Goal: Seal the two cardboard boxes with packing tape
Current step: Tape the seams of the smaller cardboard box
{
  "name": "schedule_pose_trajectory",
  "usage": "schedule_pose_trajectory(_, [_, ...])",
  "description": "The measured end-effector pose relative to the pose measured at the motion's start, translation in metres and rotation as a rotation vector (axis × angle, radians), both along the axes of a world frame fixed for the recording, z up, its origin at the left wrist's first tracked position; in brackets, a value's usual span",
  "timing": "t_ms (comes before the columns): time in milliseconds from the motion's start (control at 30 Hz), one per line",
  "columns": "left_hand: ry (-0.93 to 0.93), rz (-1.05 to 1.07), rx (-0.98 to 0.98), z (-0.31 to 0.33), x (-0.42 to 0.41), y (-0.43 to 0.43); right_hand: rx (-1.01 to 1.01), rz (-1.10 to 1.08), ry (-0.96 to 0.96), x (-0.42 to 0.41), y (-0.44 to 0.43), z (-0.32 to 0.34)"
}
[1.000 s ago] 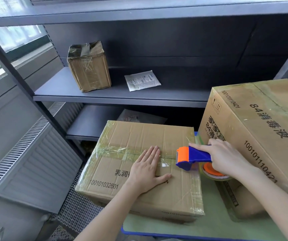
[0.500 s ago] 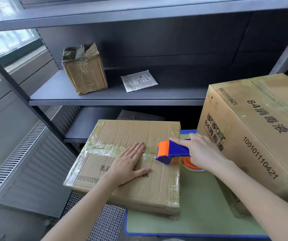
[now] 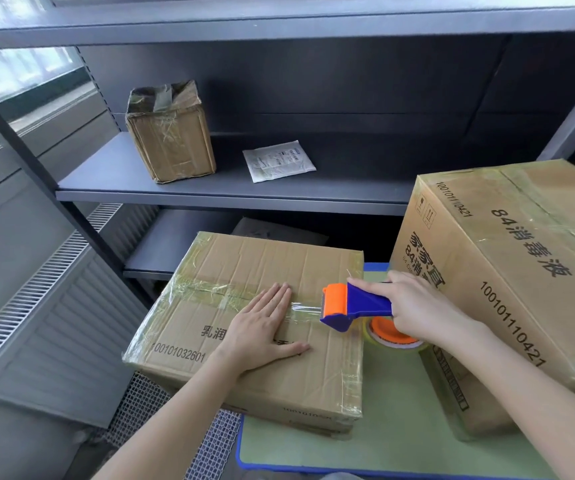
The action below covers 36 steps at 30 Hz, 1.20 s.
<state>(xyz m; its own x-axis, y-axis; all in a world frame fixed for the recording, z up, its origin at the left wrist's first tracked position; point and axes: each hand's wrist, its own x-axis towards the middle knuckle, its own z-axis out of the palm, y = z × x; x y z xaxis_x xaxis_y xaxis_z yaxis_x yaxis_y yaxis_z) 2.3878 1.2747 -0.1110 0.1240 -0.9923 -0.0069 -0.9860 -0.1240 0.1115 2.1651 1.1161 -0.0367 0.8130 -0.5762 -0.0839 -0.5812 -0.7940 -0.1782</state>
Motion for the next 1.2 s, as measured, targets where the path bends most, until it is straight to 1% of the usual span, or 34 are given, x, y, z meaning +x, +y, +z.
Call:
schedule_pose_trajectory(100, [-0.001, -0.004, 0.009, 0.003, 0.0, 0.0, -0.035, 0.036, -0.018, -0.005, -0.006, 0.005])
schedule_pose_trajectory(167, [-0.005, -0.002, 0.017, 0.004, 0.0, 0.0, -0.067, 0.007, -0.005, -0.021, -0.02, 0.01])
schedule_pose_trajectory(233, [-0.003, -0.001, 0.023, 0.005, -0.002, 0.001, -0.046, -0.037, 0.013, -0.037, -0.03, 0.015])
schedule_pose_trajectory(367, [-0.007, 0.0, 0.031, 0.005, 0.0, 0.002, -0.032, -0.018, 0.006, -0.043, -0.023, 0.011])
schedule_pose_trajectory(600, [-0.024, -0.012, 0.053, 0.008, -0.001, 0.002, -0.084, -0.066, 0.027, -0.067, -0.029, 0.014])
schedule_pose_trajectory(733, [0.011, 0.006, 0.059, 0.009, -0.006, -0.001, -0.156, -0.05, 0.039, -0.063, -0.015, 0.012])
schedule_pose_trajectory(833, [0.062, 0.034, 0.057, 0.012, -0.014, -0.006, -0.151, -0.058, 0.055, -0.061, -0.014, 0.012])
schedule_pose_trajectory(967, [0.083, -0.08, 0.032, 0.014, -0.057, -0.021, -0.109, -0.063, 0.075, -0.06, -0.013, 0.011])
schedule_pose_trajectory(1000, [0.089, -0.076, 0.033, 0.012, -0.071, -0.027, -0.112, -0.068, 0.08, -0.061, -0.013, 0.011])
schedule_pose_trajectory(1067, [0.074, 0.003, 0.041, 0.008, -0.093, -0.037, -0.122, -0.08, 0.079, -0.061, -0.014, 0.009])
schedule_pose_trajectory(1133, [0.043, 0.096, 0.07, 0.003, -0.104, -0.042, -0.121, -0.087, 0.075, -0.061, -0.014, 0.007])
schedule_pose_trajectory(1200, [-0.008, 0.131, 0.077, 0.0, -0.107, -0.042, -0.12, -0.087, 0.076, -0.061, -0.015, 0.005])
